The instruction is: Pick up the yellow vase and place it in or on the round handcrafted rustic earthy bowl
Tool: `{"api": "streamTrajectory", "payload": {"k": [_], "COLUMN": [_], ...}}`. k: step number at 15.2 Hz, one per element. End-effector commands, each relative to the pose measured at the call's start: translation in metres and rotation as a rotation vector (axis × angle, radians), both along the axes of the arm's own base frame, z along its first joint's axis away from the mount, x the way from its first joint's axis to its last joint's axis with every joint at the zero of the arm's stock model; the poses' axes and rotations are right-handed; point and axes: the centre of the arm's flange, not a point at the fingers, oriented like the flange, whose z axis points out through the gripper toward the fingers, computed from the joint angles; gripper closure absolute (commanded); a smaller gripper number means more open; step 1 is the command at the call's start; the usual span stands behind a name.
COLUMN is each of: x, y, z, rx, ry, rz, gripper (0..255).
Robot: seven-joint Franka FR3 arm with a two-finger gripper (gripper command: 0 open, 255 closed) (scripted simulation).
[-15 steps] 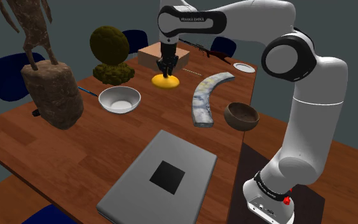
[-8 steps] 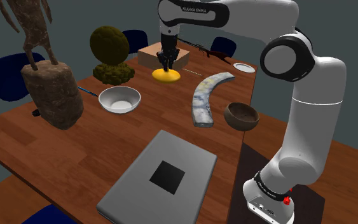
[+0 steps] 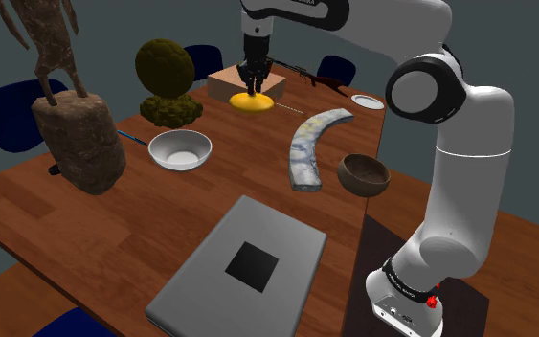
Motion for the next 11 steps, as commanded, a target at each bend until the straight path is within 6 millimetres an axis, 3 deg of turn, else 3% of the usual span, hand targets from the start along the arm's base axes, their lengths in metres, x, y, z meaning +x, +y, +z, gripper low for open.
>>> {"api": "streamTrajectory", "payload": {"k": [1, 2, 11], "x": [0.000, 0.000, -0.110], "y": [0.000, 0.000, -0.043], "z": [0.010, 0.012, 0.025], "rx": [0.000, 0.000, 0.000], "ry": [0.000, 0.000, 0.000], "rz": [0.000, 0.000, 0.000], "gripper": [255, 255, 255]}}
